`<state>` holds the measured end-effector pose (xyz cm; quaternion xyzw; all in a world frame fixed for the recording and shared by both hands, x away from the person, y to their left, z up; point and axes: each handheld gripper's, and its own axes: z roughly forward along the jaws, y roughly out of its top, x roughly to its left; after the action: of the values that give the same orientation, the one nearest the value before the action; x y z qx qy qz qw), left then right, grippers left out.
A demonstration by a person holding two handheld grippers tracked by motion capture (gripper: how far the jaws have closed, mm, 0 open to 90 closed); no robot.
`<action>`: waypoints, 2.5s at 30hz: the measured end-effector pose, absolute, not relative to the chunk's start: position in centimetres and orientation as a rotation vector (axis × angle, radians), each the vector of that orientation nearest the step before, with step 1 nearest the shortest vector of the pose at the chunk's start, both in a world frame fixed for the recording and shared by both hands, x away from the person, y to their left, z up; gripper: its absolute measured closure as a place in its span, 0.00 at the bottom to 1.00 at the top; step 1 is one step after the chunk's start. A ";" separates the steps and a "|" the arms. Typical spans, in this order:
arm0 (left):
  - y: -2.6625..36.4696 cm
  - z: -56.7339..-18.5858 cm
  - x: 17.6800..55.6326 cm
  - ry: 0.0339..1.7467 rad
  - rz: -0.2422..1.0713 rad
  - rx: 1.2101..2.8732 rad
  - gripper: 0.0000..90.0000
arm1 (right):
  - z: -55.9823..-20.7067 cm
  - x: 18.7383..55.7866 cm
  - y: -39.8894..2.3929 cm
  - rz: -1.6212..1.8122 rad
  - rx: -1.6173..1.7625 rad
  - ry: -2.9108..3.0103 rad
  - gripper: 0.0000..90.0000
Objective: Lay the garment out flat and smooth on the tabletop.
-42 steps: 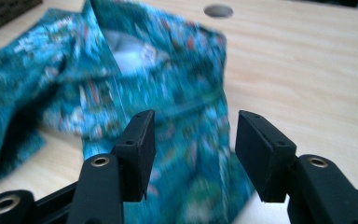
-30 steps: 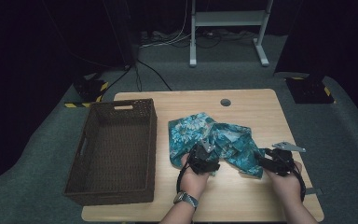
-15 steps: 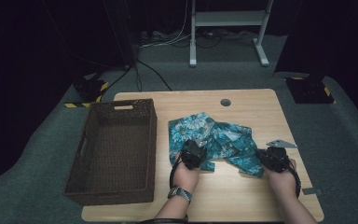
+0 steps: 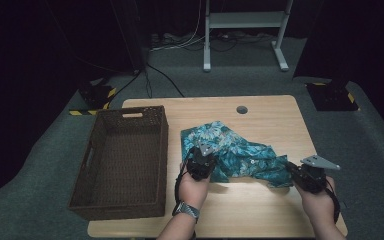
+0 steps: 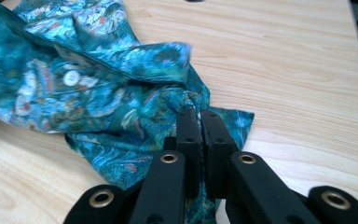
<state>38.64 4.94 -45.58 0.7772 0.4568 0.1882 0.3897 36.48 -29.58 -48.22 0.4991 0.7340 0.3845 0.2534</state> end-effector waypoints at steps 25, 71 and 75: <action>5.2 -42.4 30.9 1.043 0.460 1.937 0.96 | -45.2 27.8 -34.6 1.142 1.344 1.897 0.99; 5.6 -44.9 45.4 1.311 0.535 1.997 0.50 | -45.5 43.6 -30.8 0.938 1.357 1.996 0.60; 5.7 -46.7 43.4 1.292 0.504 2.013 0.50 | -47.3 41.5 -30.5 0.967 1.361 2.019 0.61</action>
<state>43.43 5.71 -46.68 0.7740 0.4968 0.1938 0.3415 41.47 -30.54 -47.33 0.5019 0.7445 0.3567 0.2580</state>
